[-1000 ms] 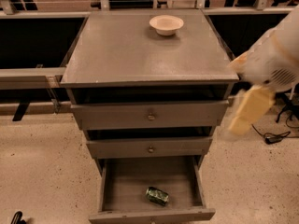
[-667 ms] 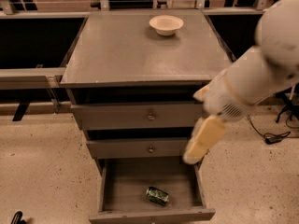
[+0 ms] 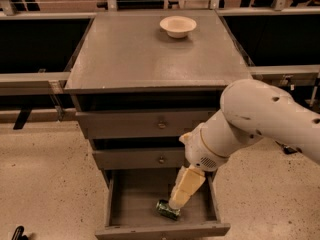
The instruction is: Pick green can from bottom drawer and place on counter
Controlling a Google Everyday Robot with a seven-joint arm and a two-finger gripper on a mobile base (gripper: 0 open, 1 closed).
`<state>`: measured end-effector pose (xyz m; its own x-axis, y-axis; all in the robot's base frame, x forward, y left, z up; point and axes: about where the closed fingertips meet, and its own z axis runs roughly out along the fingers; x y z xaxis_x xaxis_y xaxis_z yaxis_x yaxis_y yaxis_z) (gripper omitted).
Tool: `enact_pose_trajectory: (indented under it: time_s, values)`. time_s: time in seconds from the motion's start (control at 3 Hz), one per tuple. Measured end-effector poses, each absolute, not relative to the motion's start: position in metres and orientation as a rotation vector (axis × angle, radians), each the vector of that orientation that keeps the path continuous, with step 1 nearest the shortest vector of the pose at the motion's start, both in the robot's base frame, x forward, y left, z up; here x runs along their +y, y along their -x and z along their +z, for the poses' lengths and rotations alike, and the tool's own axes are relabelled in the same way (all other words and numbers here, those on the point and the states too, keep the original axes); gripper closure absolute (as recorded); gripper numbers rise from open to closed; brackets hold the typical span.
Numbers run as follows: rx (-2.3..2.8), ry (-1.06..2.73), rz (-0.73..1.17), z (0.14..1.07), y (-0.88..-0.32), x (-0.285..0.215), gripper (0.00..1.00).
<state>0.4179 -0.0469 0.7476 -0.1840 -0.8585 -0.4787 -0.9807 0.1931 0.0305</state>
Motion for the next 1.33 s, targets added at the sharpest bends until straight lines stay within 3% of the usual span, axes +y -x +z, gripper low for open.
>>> enact_pose_trajectory:
  time_s: [1.33]
  values:
    - [1.989,1.766,0.143,0.694,-0.428,-0.061,0.0]
